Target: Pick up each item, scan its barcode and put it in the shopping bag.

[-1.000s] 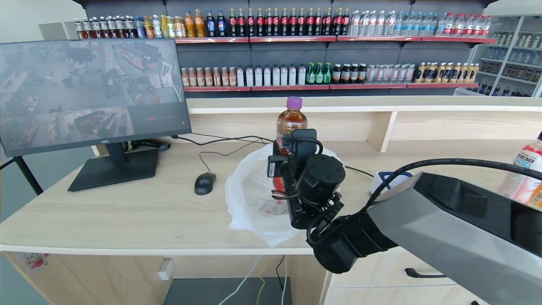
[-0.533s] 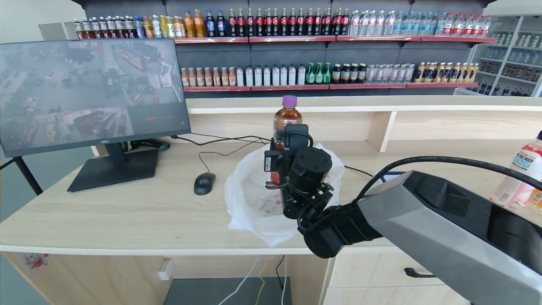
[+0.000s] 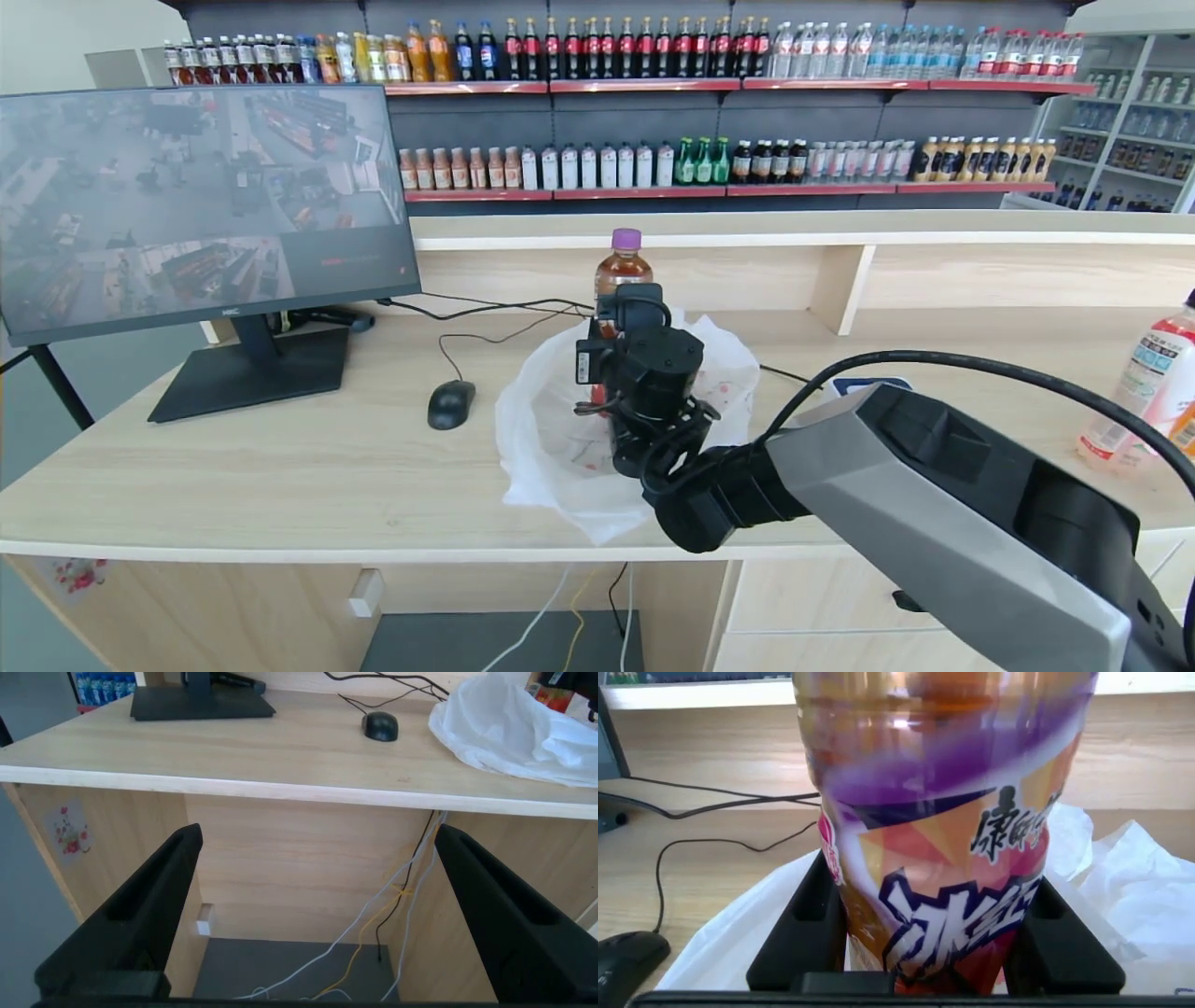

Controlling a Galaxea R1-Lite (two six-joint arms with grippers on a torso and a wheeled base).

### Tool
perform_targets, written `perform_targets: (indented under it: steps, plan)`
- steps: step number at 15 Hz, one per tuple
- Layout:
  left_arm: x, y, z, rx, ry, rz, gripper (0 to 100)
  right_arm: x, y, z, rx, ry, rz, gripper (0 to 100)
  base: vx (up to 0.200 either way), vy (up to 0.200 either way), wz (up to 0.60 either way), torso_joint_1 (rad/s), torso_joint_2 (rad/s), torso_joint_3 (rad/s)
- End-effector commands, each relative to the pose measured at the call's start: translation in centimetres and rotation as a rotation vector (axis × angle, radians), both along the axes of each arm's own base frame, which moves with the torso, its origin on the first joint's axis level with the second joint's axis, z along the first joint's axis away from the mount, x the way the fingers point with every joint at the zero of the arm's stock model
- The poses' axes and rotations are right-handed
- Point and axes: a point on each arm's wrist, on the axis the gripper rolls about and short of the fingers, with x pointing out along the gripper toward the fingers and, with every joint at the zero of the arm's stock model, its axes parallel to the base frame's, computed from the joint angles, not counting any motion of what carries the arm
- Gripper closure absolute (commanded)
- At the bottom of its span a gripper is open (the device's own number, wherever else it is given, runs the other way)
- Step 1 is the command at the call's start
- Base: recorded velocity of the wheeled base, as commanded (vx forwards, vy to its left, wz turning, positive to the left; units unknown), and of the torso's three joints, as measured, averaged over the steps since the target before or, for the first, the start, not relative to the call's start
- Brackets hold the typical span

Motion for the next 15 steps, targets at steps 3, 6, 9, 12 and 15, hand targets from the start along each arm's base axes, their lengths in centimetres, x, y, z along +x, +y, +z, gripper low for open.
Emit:
perform_targets:
  steps: [3, 6, 9, 12, 15]
  plan:
    - [0.0, 0.0, 0.0, 0.0, 0.001, 0.001, 0, 0.7, 0.3, -1.3, -0.01, 0.016, -0.005, 100, 0.0, 0.0, 0.0, 0.0, 0.0, 0.0]
    - [0.0, 0.0, 0.0, 0.0, 0.0, -0.001, 0, 0.9, 0.4, -1.4, -0.013, 0.019, -0.004, 100, 0.0, 0.0, 0.0, 0.0, 0.0, 0.0]
    - [0.0, 0.0, 0.0, 0.0, 0.001, 0.001, 0, 0.9, 0.5, -1.7, -0.017, 0.024, -0.004, 100, 0.0, 0.0, 0.0, 0.0, 0.0, 0.0]
    - [0.0, 0.0, 0.0, 0.0, 0.001, -0.001, 0, 0.9, 0.5, -2.0, -0.022, 0.028, -0.002, 100, 0.0, 0.0, 0.0, 0.0, 0.0, 0.0]
    - [0.0, 0.0, 0.0, 0.0, 0.001, -0.001, 0, 0.9, 0.4, -2.3, -0.026, 0.035, -0.003, 100, 0.0, 0.0, 0.0, 0.0, 0.0, 0.0]
